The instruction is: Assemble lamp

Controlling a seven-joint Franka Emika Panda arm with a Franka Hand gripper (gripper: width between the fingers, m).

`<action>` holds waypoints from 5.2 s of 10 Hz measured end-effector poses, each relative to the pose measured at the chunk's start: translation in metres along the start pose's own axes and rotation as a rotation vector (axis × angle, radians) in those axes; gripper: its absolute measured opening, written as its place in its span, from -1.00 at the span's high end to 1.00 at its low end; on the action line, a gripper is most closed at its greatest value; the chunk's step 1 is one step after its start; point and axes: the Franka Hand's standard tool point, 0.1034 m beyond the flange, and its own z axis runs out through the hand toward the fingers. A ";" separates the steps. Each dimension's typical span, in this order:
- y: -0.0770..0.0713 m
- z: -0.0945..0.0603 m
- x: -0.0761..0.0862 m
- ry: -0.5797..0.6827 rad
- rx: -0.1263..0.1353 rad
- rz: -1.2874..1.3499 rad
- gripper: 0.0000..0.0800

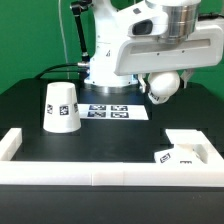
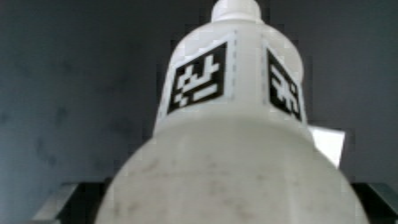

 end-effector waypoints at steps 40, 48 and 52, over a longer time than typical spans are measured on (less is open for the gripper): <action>-0.006 -0.017 0.090 0.596 -0.115 -0.212 -0.44; -0.004 -0.009 0.080 0.732 -0.148 -0.206 -0.44; -0.004 -0.009 0.080 0.732 -0.148 -0.206 -0.70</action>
Offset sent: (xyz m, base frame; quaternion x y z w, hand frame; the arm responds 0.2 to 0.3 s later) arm 0.0179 -0.0010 0.0254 -0.0022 0.1911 -0.0132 0.9815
